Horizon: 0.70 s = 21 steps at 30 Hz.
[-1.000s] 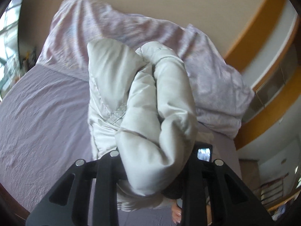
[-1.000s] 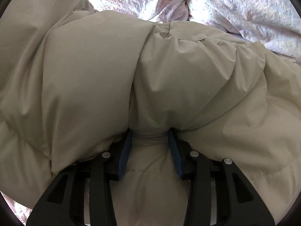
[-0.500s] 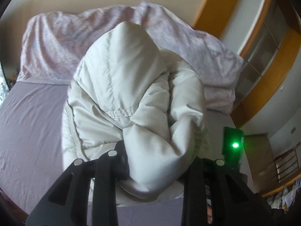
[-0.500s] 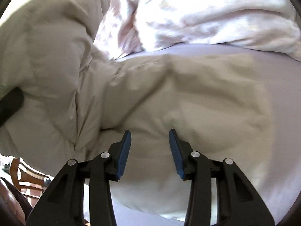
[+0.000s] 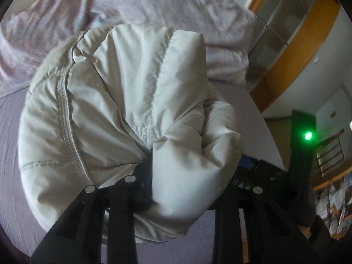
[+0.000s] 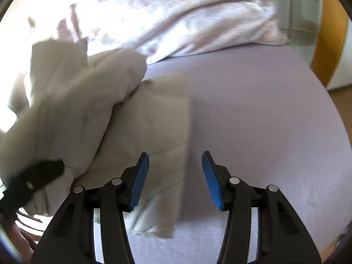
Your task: Fold large clothes
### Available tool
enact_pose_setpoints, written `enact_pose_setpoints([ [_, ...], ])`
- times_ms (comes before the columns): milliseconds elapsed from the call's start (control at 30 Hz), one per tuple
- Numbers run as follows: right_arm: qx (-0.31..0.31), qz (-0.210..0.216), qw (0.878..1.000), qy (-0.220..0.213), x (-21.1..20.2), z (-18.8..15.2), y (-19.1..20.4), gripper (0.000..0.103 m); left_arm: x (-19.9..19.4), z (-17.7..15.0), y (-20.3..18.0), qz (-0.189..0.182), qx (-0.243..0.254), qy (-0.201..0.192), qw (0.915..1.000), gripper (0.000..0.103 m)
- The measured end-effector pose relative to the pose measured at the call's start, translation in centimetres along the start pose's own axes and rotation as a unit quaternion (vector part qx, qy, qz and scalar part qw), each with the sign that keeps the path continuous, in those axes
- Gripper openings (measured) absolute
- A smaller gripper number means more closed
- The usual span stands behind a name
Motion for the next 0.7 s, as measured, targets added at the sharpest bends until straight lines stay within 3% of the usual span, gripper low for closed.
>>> enact_pose_setpoints([
  [133, 0.026, -0.021, 0.999, -0.012, -1.5, 0.6, -3.3, 0.052, 0.0, -0.6, -2.5, -0.018, 0.028, 0.012, 0.9994, 0.04],
  [200, 0.034, -0.024, 0.999, -0.018, -2.1, 1.2, -4.1, 0.052, -0.5, -0.4, -3.1, -0.029, 0.027, 0.011, 0.9991, 0.058],
  [367, 0.034, -0.011, 0.999, -0.039, -3.6, 3.5, -3.6, 0.052, -2.6, 0.8, -3.3, -0.037, 0.02, 0.001, 0.9991, 0.067],
  [533, 0.007, 0.032, 0.998, -0.061, -4.3, 7.3, 0.6, 0.052, -5.5, 3.9, -1.2, -0.011, 0.019, -0.045, 0.9987, 0.076],
  [700, -0.022, 0.095, 0.992, -0.076, -5.2, 10.3, 6.6, 0.052, -6.1, 6.1, 4.6, 0.059, 0.01, -0.069, 0.9959, 0.077],
])
Point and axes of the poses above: each gripper's, at about its wrist camera, not at the fingertips, and x roughly the way its jaws point, y to its left, z to its top, the point moved 10 cm from there along x, roughly the way its jaws point, and after that the axes turned 13 degrees about -y, right-handed, at the moved point
